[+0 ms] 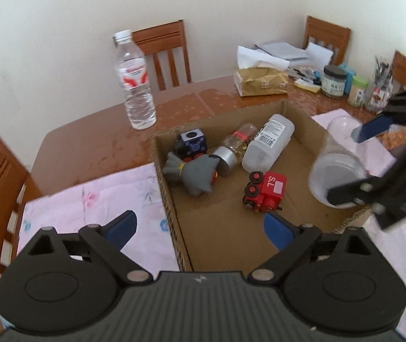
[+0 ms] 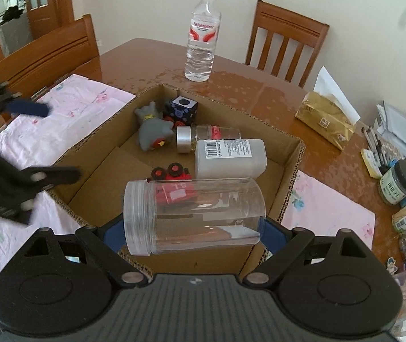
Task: Organize rigid objects
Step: 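Open both tools and withdraw them from the box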
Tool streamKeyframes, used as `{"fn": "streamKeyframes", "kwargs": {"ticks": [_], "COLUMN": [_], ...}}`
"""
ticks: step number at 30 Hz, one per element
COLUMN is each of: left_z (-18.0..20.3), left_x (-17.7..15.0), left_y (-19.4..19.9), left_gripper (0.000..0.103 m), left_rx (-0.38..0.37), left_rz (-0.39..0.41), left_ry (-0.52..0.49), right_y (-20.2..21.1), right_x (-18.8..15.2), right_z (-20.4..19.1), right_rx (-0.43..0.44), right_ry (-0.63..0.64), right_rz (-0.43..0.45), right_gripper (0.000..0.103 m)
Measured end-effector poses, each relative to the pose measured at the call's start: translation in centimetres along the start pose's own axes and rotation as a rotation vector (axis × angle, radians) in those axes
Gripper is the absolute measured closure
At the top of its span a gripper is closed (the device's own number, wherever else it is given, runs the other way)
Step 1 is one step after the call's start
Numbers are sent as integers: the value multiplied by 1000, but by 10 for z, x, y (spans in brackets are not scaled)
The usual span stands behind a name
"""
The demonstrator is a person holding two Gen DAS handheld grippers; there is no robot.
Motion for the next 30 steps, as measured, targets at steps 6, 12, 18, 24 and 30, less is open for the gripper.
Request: {"fn": "streamKeyframes", "kwargs": {"ticks": [6,12,18,24,30], "left_z": [-13,-25,-31,-30,-28], "left_x": [-22,-36,-44,-48,-53], "left_y": [16,22,23,24,25], "left_gripper": [7,7,7,7,7], "left_rx": [9,23,26,17,12], "left_rz": [-15,-26,-29,-32,-35], "left_ry": [68,106,120,118,114], "right_y": [-12,-23,-16,-2,6], "right_x": [10,9,11,8,-3], "right_z": [-2,-7,-9,-11,-10], "right_rx": [18,-10,-10,-31,-48], "right_ry": [-32,-66,-106,-129,-174], "right_rz": [-26,-105,-83,-50,-26], "right_gripper": [7,7,0,0,0]}}
Point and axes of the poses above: each gripper's, at about its wrist camera, not at the fingertips, and y roughly against the way its jaws point, z to its right, x to its top, the point moved 9 cm from there along -y, roughly the way its jaws point, and after that the axes turned 13 degrees about -z, right-handed, at the moved point
